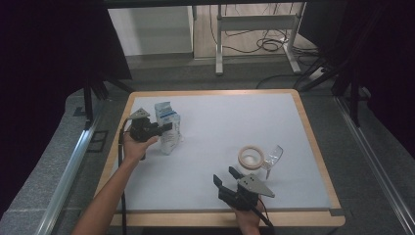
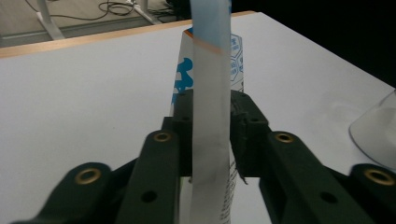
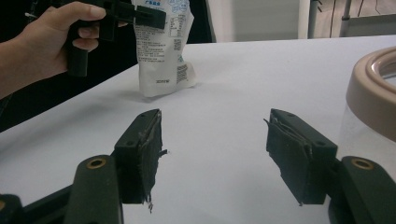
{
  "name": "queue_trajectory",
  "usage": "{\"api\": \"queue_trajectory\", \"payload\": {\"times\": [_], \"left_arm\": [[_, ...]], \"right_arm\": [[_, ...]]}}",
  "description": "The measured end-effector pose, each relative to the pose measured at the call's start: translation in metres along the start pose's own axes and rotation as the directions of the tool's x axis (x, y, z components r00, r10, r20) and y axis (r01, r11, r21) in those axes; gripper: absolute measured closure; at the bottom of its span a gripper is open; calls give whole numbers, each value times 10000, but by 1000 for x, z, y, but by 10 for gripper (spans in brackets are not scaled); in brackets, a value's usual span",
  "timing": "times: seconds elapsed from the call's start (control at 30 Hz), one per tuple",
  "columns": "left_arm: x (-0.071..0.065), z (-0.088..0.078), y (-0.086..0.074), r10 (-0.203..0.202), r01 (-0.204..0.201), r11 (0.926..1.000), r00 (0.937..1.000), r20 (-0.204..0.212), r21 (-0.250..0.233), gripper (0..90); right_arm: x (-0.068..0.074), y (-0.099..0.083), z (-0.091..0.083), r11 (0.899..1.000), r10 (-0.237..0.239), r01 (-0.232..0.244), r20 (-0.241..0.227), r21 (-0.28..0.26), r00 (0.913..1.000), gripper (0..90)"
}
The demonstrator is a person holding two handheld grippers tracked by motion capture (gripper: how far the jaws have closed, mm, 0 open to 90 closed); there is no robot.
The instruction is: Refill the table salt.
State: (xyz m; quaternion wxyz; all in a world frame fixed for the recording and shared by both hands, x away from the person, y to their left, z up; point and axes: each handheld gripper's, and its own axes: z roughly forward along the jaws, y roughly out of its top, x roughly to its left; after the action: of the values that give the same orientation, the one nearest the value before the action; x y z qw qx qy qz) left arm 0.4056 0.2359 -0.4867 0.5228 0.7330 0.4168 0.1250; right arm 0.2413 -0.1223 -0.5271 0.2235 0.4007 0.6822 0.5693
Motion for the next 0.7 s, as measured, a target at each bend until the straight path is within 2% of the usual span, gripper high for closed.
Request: {"api": "queue_trajectory", "payload": {"times": [0.23,0.37,0.7], "left_arm": [[-3,1,6,287,-287,9996,9995,145,56,669],[-4,2,12,419,-421,9991,9990,127,98,671],[2,0,10,166,-167,9998,9998,113,91,623]], "right_arm": [[-1,0,0,10000,7,-7,-1,23,10000,367],[-1,0,-1,10000,9,-9,-1,-9,10000,368],[-1,0,-1,10000,26,-26,4,6,10000,368]]}}
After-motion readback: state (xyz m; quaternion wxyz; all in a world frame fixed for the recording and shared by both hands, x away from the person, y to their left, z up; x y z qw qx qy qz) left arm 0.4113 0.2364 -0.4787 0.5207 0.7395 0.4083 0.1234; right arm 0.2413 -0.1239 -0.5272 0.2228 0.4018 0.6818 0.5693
